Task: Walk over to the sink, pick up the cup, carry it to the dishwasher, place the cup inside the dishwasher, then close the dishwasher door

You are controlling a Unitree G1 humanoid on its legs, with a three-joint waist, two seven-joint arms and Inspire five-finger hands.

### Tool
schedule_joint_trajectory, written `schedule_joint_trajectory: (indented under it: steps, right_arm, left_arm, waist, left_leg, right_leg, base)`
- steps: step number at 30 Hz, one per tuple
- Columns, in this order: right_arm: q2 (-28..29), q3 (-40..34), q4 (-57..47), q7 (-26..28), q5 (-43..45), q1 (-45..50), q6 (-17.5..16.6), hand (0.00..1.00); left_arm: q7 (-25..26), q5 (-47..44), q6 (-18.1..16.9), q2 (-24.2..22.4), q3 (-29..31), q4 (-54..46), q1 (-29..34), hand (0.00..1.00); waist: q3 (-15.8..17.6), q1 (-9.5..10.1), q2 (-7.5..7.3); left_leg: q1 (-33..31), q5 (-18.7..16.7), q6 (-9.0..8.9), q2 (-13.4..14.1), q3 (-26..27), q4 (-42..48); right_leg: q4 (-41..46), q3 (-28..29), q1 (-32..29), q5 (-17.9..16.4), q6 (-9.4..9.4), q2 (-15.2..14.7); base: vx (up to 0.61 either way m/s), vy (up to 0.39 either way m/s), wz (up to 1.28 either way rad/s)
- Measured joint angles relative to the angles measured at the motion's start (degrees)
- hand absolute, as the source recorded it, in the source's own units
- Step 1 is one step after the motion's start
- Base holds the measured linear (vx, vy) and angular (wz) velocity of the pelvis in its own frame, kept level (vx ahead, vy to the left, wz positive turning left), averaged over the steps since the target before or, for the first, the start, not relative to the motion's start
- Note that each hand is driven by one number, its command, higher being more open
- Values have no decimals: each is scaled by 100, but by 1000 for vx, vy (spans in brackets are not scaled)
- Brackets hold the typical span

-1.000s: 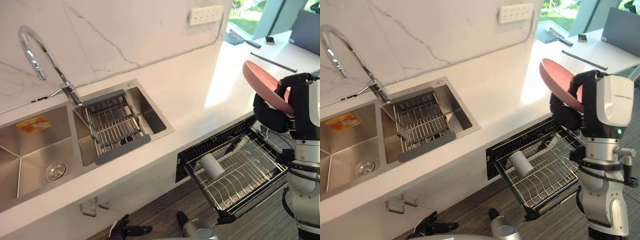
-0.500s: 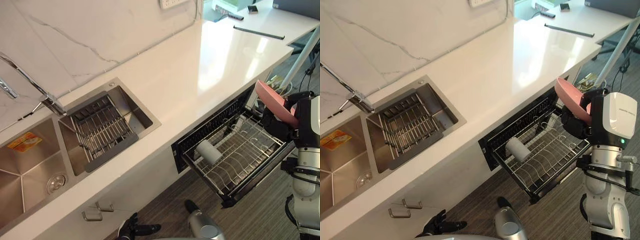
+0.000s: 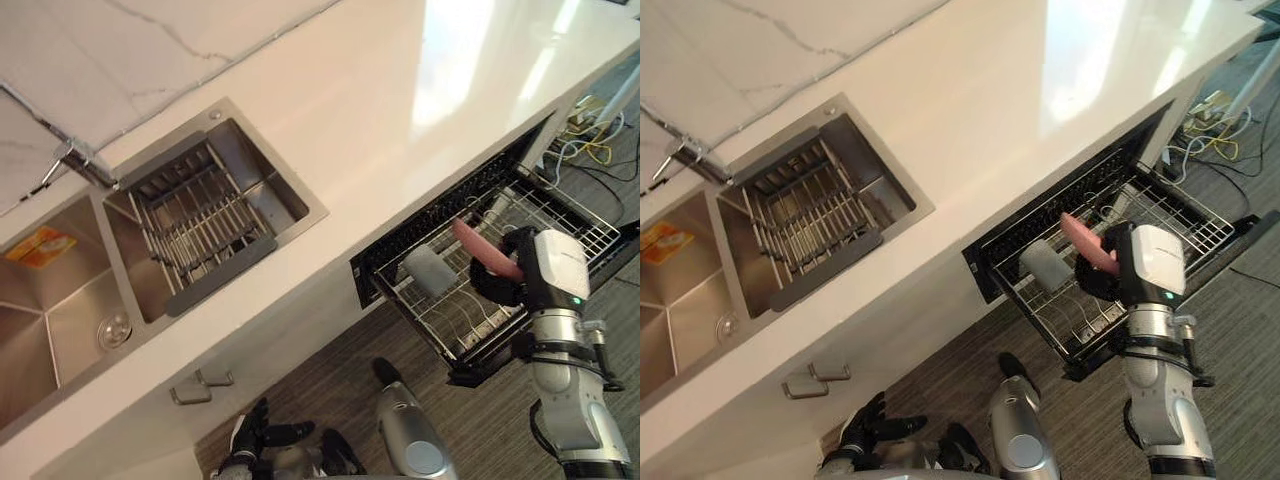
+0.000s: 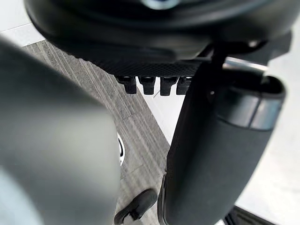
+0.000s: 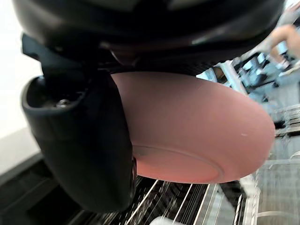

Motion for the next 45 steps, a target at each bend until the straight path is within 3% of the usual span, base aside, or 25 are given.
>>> schedule_joint_trajectory:
  steps: [5,13,28,39,45]
  right_arm:
    - [-7,305,647,45,-1,-618,55,0]
    - [-55,274,1466,1,12,-1326,220,0]
    - [-229,-30,1979,-100,223,-1594,470,0]
    - [-504,-130,2523,-140,222,-2111,636,0]
    - [-622,-180,2649,-239,215,-2314,732,0]
  left_arm:
    - [140,-7,-12,141,1,-128,-233,100]
    - [225,-168,-100,252,-20,-203,-389,100]
    - [296,-337,-113,278,-135,-316,-487,100]
    - [360,-382,-113,197,-140,-412,-544,100]
    - [439,-387,-121,187,-139,-416,-565,100]
  waist:
    - [294,235,-240]
    - [511,359,-350]
    - [649,467,-303]
    - [767,498,-125]
    - [770,500,-118]
  left_leg:
    - [-325,-131,71,77,-68,431]
    - [-548,-173,113,92,-114,611]
    - [-897,-238,99,122,-3,782]
    - [-1205,-252,134,185,46,977]
    - [-1334,-274,117,183,59,1020]
  right_leg:
    - [168,-158,-200,-22,59,-83]
    - [206,-308,-324,-7,93,-183]
    - [362,-295,-694,-11,103,-182]
    - [511,-368,-995,-7,116,-228]
    - [537,-401,-1092,-7,119,-259]
  base:
    - [-30,5,16]
    - [5,6,9]
    - [5,-29,-1]
    - [18,-50,5]
    - [-3,-64,3]
